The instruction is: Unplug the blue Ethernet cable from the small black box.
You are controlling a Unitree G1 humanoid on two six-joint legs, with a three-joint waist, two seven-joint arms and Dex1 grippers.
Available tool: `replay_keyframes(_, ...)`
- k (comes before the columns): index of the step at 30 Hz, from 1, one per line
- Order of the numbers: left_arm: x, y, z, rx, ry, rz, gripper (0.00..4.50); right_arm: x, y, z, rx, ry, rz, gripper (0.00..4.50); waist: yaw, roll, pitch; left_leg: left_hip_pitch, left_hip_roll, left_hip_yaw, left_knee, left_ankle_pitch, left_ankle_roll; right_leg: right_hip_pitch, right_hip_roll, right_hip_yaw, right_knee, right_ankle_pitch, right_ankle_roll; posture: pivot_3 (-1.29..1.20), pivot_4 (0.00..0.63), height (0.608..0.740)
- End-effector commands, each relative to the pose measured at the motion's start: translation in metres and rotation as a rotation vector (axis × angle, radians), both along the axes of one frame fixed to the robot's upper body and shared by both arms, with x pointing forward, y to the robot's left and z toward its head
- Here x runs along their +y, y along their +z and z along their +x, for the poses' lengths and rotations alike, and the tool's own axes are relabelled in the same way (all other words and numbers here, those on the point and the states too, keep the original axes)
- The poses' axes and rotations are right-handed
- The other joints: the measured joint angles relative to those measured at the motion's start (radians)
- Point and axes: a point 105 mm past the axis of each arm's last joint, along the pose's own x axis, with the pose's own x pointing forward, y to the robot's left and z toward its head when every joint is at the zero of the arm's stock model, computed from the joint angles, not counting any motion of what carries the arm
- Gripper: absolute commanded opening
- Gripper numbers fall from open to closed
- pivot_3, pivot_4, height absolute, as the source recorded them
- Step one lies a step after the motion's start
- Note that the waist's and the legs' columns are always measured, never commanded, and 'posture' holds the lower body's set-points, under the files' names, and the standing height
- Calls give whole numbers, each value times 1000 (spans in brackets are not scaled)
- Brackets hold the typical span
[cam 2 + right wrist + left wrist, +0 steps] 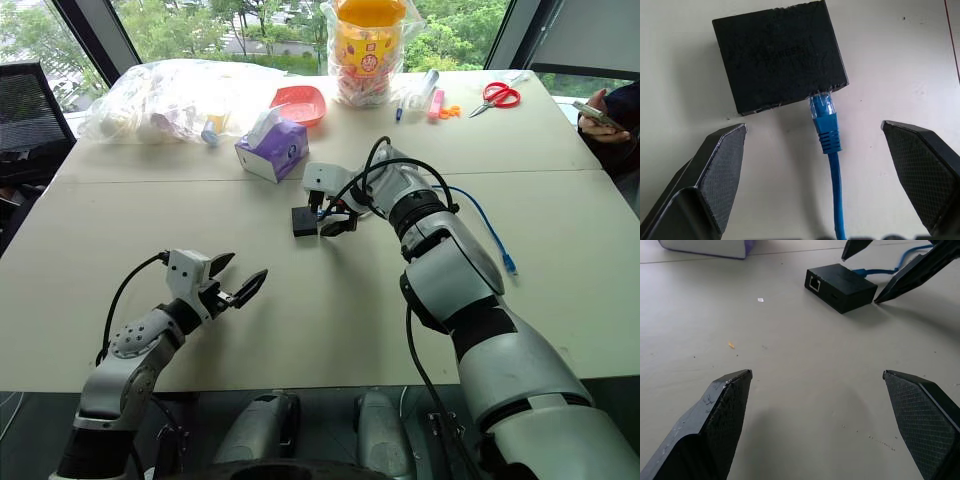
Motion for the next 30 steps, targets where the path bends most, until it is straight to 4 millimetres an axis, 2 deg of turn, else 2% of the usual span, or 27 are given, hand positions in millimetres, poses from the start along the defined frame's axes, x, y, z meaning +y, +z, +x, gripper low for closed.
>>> replay_keyframes(1,2,14,-1,-62,18,2,4451,1,4,5,-41,-13,-18,4255,0,0,0,0,0,0,0,0,0,0,0,0,0,1,-1,0,150,740)
replay_keyframes(3,3,13,-2,-61,21,2,4500,2,2,4,-44,-12,-27,3692,-1,0,0,1,0,0,0,1,-1,1,1,0,0,1,-1,0,150,740)
replay_keyframes(7,6,11,-4,-44,13,9,4500,3,-3,3,-32,-18,-28,1711,-1,0,0,1,1,0,0,1,-2,0,1,0,2,1,-1,0,150,740)
replay_keyframes(10,5,6,-9,19,-54,4,4500,3,-6,3,-19,-26,-25,207,-1,0,0,1,1,0,0,2,-3,0,1,0,3,1,-1,0,150,740)
replay_keyframes(11,4,3,-13,57,-112,9,4500,4,-7,2,-10,-29,-21,37,-1,0,0,1,1,0,0,2,-3,0,1,0,3,1,-1,0,150,740)
replay_keyframes(12,10,3,-15,96,-159,12,4500,5,-8,1,4,-29,-8,37,-2,0,0,1,1,0,0,2,-3,0,2,0,3,1,-1,0,150,740)
replay_keyframes(15,30,20,-9,164,-230,-28,4500,5,-6,1,-2,-32,11,37,-3,1,0,2,1,-1,0,2,-3,0,2,0,4,1,-1,0,150,740)
replay_keyframes(19,37,50,12,160,-273,-77,4500,-1,29,27,-429,5,-24,37,1,1,1,1,0,-2,0,3,-4,0,3,-1,4,1,-1,0,150,740)
replay_keyframes(21,33,64,21,153,-305,-114,4500,-6,52,30,-663,82,-44,37,6,1,1,1,-1,-1,1,3,-4,-1,3,0,4,1,-1,0,150,740)
replay_keyframes(23,26,77,28,157,-353,-154,4500,-5,70,16,-824,165,10,37,5,0,1,-4,-1,-2,2,5,-8,-4,3,-1,4,2,1,0,150,740)
replay_keyframes(25,16,87,30,171,-425,-184,4500,-3,85,-9,-968,245,71,37,1,0,0,-9,-1,-2,4,6,-9,-8,3,-1,5,3,2,0,150,740)
replay_keyframes(28,4,101,32,189,-528,-223,4500,-5,89,-49,-1084,315,118,37,-10,-1,0,-13,0,0,4,6,-9,-13,4,0,4,3,2,0,150,740)
replay_keyframes(30,-1,110,35,189,-574,-237,4500,-6,91,-69,-1127,334,145,37,-15,-1,0,-14,0,0,4,6,-9,-14,4,0,5,3,2,0,150,740)
